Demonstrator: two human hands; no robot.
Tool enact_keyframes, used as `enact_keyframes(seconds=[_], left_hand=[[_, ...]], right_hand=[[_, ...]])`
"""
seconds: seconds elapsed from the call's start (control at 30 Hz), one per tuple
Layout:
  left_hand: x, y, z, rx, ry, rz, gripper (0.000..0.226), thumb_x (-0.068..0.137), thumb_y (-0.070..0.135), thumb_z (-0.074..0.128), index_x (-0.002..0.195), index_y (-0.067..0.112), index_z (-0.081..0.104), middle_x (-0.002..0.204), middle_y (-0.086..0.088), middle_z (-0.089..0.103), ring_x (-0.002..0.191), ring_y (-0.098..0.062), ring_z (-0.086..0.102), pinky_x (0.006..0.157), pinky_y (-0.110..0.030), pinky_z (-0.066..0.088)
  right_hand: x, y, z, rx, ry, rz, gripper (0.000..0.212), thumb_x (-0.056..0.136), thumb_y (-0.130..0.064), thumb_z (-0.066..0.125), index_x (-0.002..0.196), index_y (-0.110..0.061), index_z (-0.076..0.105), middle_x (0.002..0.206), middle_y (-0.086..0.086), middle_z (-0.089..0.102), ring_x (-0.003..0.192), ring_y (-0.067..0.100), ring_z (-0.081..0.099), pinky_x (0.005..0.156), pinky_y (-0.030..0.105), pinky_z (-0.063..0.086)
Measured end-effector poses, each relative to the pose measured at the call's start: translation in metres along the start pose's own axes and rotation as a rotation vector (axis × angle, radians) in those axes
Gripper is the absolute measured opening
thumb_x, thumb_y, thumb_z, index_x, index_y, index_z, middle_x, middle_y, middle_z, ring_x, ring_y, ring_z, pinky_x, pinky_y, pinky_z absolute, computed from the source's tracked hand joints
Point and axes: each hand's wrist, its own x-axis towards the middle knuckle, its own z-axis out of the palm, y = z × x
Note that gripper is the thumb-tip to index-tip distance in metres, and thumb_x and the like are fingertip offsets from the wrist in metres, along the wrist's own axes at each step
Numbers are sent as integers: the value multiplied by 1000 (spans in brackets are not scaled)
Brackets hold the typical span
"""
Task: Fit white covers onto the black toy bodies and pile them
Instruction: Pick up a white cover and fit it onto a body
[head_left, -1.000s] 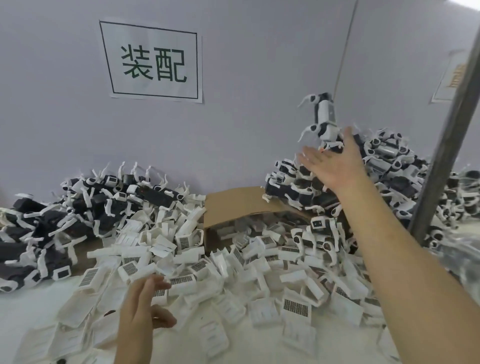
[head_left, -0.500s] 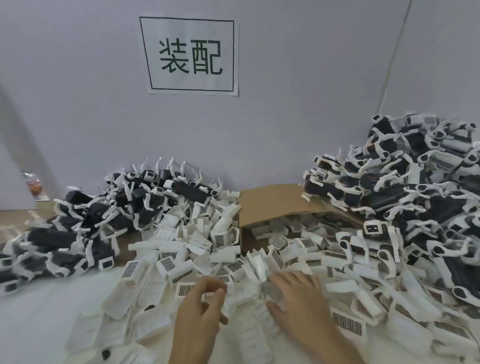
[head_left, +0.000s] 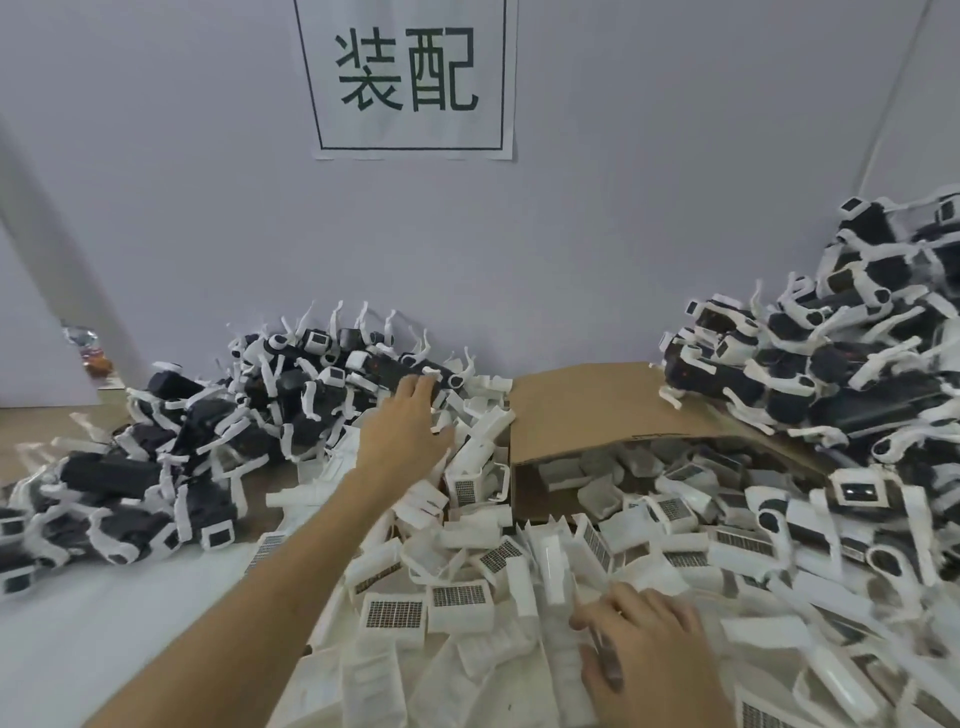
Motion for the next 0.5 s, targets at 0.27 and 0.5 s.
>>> enact_keyframes(seconds=[0.27, 0.5], left_hand=[[19, -9, 33, -145, -93, -59, 41, 93, 9, 64, 132, 2, 57, 130, -17, 53, 114, -31, 55, 97, -37, 46], [-3, -16, 15, -264, 228, -221, 25, 83, 9, 76, 104, 8, 63, 107, -10, 63, 100, -29, 55, 83, -36, 45]], right_hand=[[-3, 2, 8, 57, 167, -4, 8, 60, -30, 60, 59, -32, 68, 60, -13, 53, 57, 7, 52, 74, 24, 34], [-5, -2, 9, 96, 281, 61, 18, 69, -31, 51, 68, -31, 70, 68, -15, 56, 60, 7, 56, 80, 26, 36]])
